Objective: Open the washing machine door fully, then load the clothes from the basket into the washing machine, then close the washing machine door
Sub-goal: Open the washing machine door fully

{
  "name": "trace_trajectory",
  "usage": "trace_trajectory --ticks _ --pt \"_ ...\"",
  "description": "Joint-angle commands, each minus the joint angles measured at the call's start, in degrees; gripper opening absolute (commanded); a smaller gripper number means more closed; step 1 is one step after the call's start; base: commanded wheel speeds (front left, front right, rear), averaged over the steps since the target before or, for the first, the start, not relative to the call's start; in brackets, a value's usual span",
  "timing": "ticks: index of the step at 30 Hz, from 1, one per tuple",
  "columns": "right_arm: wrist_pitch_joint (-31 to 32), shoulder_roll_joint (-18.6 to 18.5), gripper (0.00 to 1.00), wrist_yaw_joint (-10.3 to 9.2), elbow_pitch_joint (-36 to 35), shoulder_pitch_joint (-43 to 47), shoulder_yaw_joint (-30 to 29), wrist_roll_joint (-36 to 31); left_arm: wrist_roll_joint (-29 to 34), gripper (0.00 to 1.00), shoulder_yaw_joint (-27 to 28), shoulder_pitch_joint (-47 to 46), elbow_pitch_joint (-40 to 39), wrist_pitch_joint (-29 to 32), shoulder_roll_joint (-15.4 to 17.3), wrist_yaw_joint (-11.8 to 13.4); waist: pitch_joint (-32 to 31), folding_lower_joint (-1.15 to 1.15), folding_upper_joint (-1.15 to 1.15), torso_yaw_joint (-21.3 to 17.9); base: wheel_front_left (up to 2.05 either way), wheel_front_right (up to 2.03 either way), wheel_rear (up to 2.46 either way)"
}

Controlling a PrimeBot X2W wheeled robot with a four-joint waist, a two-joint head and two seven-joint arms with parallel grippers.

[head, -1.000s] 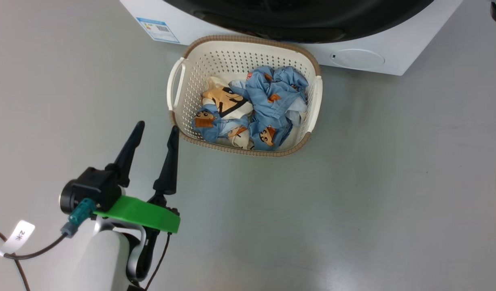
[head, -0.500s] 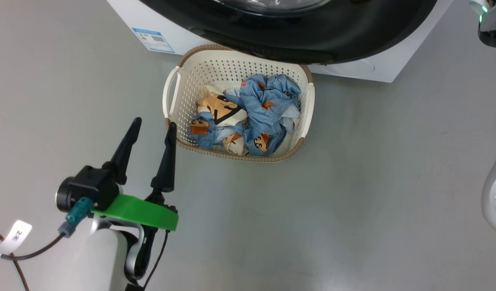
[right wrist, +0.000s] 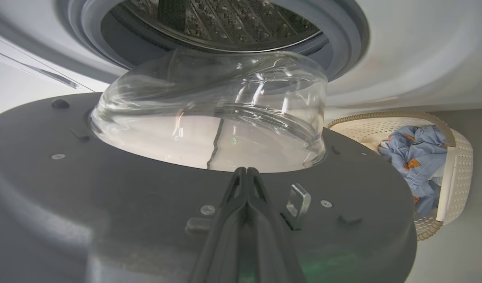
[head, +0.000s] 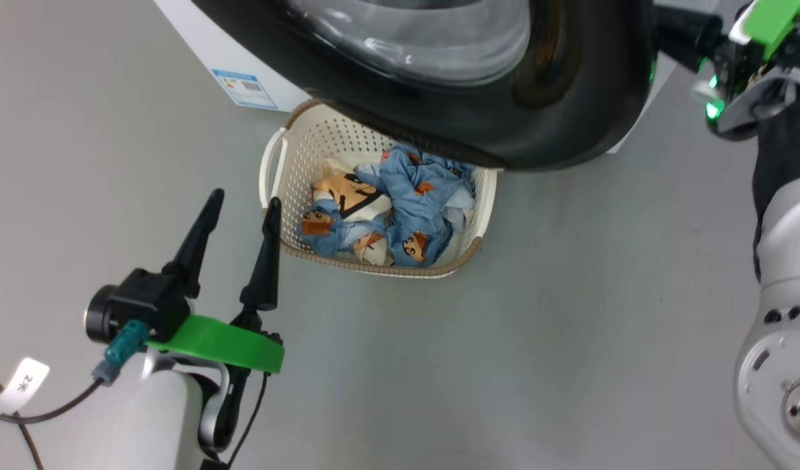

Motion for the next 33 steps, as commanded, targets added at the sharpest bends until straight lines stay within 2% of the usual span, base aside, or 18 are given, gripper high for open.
trace_trajectory --ticks 1,13,23,33 --pt "1.3 1.5 0.00 0.12 -2.4 1.4 3.1 2.3 0.6 1.00 2.0 0.4 -1.6 -0.4 1.5 -0.1 -0.8 0.00 0.00 -0.3 0.00 0.00 0.00" --pt "2.8 1.5 0.00 0.12 -8.8 12.9 17.3 14.9 1.6 1.00 2.5 2.0 -1.6 -0.4 1.5 -0.4 -4.2 0.00 0.00 0.0 0.00 0.00 0.00" --pt "0.8 1.5 0.00 0.12 -15.0 22.4 29.6 24.6 1.9 1.00 2.6 3.5 -1.6 -0.4 1.5 -0.7 -6.8 0.00 0.00 1.5 0.00 0.00 0.00" --pt "-3.2 1.5 0.00 0.12 -19.0 28.1 38.6 30.3 2.0 1.00 2.7 4.4 -1.5 -0.4 1.5 -0.9 -8.0 0.00 0.00 2.4 0.00 0.00 0.00"
